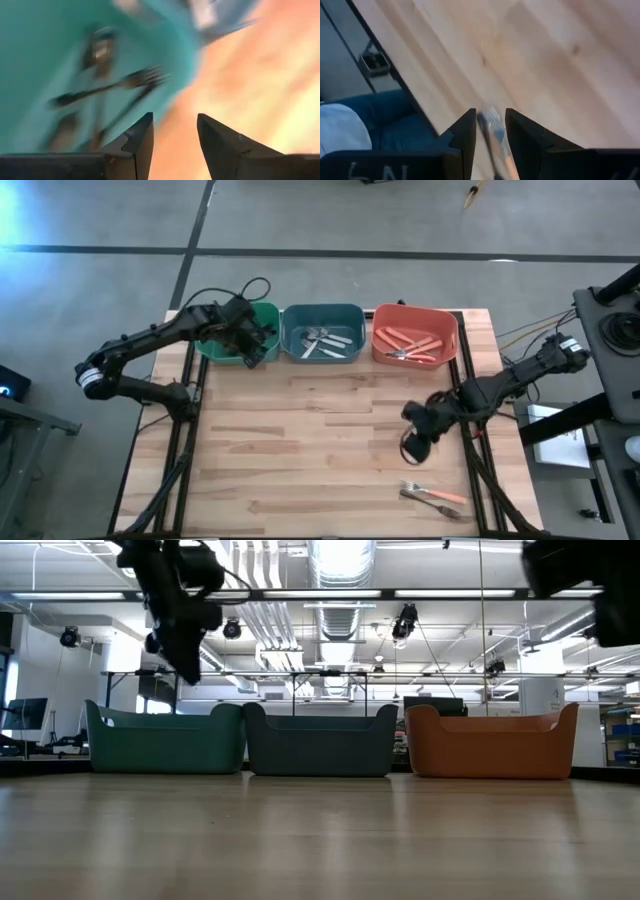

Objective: Sort silverware by color (type)
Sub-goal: Put the orange fork into the orange bin

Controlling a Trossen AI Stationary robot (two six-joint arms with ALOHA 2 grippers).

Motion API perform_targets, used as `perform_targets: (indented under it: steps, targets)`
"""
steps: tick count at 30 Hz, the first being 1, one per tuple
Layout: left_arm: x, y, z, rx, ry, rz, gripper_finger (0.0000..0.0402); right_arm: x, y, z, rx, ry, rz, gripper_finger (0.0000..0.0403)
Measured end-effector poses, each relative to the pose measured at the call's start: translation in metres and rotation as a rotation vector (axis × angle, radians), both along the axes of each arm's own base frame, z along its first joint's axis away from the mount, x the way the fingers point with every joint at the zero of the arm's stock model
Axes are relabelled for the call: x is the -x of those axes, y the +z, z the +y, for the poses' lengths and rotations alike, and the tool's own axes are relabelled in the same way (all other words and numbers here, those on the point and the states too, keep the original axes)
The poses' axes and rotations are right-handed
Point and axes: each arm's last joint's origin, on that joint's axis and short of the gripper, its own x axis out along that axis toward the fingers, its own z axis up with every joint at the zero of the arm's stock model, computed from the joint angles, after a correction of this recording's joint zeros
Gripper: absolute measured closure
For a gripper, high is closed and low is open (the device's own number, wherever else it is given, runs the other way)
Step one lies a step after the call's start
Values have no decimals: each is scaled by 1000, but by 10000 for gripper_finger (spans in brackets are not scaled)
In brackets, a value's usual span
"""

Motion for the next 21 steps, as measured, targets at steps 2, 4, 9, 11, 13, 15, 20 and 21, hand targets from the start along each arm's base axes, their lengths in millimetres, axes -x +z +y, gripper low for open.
perform_targets:
  steps: [2,4,9,11,13,15,20,21]
  targets:
    - [-4,7,-5,65,-54,-135,267,2,-4,13,-19,3,48,307]
    - [-10,15,-13,122,-133,-263,267,4,-11,27,-26,14,98,307]
    - [-25,30,-37,156,-277,-440,267,4,-33,64,-25,50,199,307]
    - [-32,34,-47,155,-313,-481,267,3,-44,78,-21,78,216,307]
    - [-38,37,-57,154,-354,-519,267,3,-55,91,-16,119,234,307]
    - [-44,40,-66,152,-391,-555,267,3,-66,101,-18,161,280,307]
    - [-54,47,-82,159,-447,-634,267,8,-87,114,0,243,384,307]
    - [-55,48,-84,154,-459,-650,267,8,-90,115,7,252,389,307]
